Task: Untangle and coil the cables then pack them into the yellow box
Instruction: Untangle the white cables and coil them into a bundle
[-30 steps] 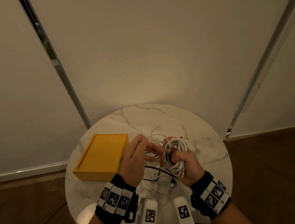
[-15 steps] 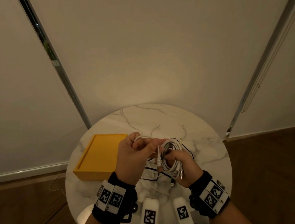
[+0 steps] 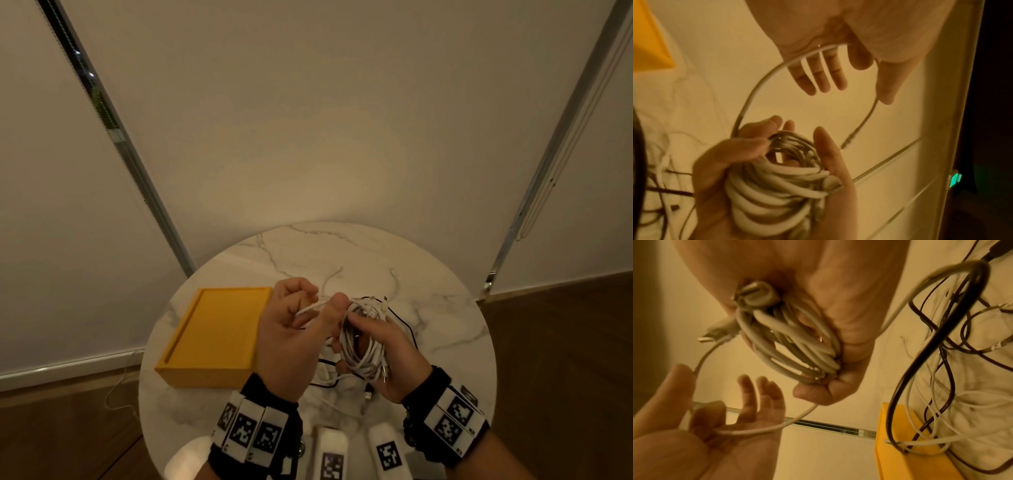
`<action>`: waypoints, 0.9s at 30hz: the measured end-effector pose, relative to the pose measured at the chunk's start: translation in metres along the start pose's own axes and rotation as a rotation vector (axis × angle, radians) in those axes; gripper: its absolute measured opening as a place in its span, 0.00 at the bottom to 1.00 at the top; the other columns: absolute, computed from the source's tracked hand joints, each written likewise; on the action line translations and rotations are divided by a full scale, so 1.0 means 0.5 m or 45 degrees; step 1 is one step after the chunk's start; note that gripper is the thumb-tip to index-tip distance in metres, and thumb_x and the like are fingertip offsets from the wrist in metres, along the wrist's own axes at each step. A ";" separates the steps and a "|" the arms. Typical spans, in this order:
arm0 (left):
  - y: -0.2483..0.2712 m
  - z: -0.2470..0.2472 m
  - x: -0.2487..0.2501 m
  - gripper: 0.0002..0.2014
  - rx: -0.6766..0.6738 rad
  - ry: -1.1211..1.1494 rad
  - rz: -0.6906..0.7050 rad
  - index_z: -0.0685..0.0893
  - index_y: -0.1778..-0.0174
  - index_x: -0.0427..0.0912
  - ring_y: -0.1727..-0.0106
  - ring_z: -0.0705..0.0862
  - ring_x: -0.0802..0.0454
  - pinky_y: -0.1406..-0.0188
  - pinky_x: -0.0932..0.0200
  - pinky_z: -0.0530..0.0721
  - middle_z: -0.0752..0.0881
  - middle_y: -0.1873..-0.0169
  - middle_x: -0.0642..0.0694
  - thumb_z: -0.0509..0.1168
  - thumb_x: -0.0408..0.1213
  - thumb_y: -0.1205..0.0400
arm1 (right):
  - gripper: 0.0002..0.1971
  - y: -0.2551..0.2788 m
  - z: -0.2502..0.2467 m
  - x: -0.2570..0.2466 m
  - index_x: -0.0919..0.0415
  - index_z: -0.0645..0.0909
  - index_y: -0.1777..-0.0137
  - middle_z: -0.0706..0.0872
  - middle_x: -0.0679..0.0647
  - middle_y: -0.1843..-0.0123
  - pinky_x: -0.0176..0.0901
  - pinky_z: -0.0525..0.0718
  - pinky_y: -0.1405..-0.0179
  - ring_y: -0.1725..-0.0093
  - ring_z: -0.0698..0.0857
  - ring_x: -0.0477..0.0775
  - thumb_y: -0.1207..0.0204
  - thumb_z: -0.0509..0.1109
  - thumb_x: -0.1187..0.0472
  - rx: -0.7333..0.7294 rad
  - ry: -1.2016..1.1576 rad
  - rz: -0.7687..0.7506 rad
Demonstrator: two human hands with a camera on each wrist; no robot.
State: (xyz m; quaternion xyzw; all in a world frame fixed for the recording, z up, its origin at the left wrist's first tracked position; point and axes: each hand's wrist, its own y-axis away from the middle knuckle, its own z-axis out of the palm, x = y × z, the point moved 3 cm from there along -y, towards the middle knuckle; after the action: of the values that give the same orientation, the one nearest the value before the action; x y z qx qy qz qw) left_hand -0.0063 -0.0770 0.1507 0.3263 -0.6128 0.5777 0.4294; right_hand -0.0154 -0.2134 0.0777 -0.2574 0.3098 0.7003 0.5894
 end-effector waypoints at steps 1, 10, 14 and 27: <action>0.000 0.000 0.004 0.25 0.008 -0.014 0.052 0.68 0.80 0.53 0.45 0.85 0.50 0.51 0.65 0.80 0.83 0.63 0.39 0.75 0.42 0.24 | 0.24 -0.001 -0.001 0.001 0.67 0.77 0.32 0.84 0.64 0.58 0.50 0.81 0.70 0.62 0.84 0.61 0.27 0.73 0.60 -0.001 -0.003 0.006; 0.008 0.014 -0.014 0.11 -0.041 0.202 -0.205 0.76 0.63 0.25 0.53 0.93 0.37 0.57 0.43 0.92 0.92 0.59 0.35 0.74 0.20 0.27 | 0.20 -0.002 -0.011 0.000 0.69 0.82 0.42 0.82 0.62 0.63 0.48 0.80 0.72 0.65 0.83 0.58 0.28 0.74 0.56 0.008 0.065 0.022; 0.011 0.023 -0.023 0.13 -0.120 0.160 -0.303 0.78 0.56 0.27 0.50 0.92 0.37 0.52 0.42 0.91 0.92 0.54 0.34 0.76 0.19 0.29 | 0.26 -0.005 -0.006 0.010 0.60 0.85 0.33 0.83 0.64 0.52 0.45 0.80 0.70 0.62 0.82 0.58 0.26 0.73 0.45 -0.032 0.092 0.022; 0.023 0.044 -0.047 0.17 -0.046 0.176 -0.536 0.83 0.77 0.54 0.69 0.83 0.40 0.67 0.49 0.84 0.85 0.71 0.30 0.83 0.32 0.34 | 0.54 -0.006 -0.002 0.034 0.73 0.75 0.28 0.86 0.61 0.55 0.47 0.83 0.67 0.58 0.86 0.57 0.40 0.81 0.28 -0.273 0.110 -0.023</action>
State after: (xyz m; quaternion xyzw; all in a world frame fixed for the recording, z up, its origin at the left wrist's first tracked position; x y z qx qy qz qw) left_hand -0.0100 -0.0995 0.1253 0.3988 -0.5107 0.4852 0.5871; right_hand -0.0153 -0.2022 0.0642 -0.3518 0.2559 0.7123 0.5509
